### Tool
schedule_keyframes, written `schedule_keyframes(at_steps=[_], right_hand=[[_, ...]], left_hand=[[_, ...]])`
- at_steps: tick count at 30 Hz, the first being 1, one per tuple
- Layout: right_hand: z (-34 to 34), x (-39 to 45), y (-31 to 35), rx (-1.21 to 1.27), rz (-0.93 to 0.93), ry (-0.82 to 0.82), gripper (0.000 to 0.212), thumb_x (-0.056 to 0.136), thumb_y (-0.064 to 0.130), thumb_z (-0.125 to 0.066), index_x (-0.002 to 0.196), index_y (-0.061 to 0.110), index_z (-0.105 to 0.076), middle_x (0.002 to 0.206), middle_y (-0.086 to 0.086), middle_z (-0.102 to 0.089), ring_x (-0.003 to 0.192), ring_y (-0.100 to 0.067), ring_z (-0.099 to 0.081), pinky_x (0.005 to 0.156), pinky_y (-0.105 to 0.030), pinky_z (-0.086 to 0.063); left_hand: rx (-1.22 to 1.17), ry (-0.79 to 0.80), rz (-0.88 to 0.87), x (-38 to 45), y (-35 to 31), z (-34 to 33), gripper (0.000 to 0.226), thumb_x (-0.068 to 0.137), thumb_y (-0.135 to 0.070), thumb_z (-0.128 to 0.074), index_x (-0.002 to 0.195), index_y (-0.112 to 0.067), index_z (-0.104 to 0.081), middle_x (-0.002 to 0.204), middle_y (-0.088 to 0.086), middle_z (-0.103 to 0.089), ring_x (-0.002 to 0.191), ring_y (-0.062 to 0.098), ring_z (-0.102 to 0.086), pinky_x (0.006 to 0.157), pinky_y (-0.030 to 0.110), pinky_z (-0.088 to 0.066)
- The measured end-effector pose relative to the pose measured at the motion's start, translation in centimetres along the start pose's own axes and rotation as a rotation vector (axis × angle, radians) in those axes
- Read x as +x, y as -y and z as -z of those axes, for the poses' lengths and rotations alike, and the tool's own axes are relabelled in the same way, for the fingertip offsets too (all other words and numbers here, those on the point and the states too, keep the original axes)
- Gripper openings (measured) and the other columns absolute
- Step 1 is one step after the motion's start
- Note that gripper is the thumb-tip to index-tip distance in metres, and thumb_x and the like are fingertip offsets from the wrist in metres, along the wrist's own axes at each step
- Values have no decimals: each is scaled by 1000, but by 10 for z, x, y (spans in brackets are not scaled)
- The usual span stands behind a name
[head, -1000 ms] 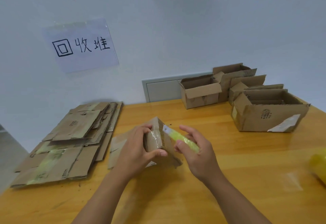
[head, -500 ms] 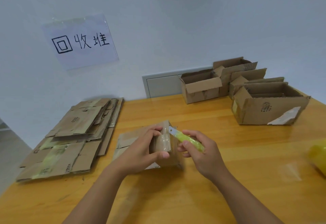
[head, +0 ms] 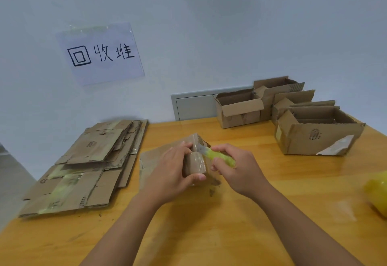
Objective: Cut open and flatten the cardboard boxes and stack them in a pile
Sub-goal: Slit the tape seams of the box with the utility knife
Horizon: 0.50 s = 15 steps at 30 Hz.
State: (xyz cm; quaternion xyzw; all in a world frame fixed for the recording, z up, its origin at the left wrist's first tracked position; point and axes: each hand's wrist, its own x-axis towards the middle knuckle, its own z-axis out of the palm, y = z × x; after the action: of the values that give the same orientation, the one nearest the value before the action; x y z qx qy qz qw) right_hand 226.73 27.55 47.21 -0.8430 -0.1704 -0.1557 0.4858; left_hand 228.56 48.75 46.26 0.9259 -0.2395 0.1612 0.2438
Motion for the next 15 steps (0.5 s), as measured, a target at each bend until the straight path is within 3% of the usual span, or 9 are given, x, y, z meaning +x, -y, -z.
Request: schedule_keyframes(at_steps=[4,9,15], right_hand=[[3,0,-2,-32,-6,26,25,89,17,-61,111,21,-70,78,13,-69,74,-9,-65,68,-37,-54],[-4,5,0,13,-5,-26,28,91,17,-62,118,19,-67,77,11,-70,76,-10,-67,73,-42,-58],[-7,5,-5,-103,10,4,27,93,21,-58,118,19,-68,82,12,-68,77,-8,-62,72,-33,-52]], left_hand=[[-21,-12,53,-1,4,-4,71,77,-65,-64,129,-20,-44,153,-11,-36,139,-2,-22,115,32,-30],[-19,37,27,-1,4,-11,76,76,-70,-60,130,-19,-44,154,-9,-35,139,-3,-19,114,27,-26],[-44,25,-1,-1,7,-13,72,75,-68,-61,125,-20,-45,153,-6,-38,139,-2,-20,113,29,-28]])
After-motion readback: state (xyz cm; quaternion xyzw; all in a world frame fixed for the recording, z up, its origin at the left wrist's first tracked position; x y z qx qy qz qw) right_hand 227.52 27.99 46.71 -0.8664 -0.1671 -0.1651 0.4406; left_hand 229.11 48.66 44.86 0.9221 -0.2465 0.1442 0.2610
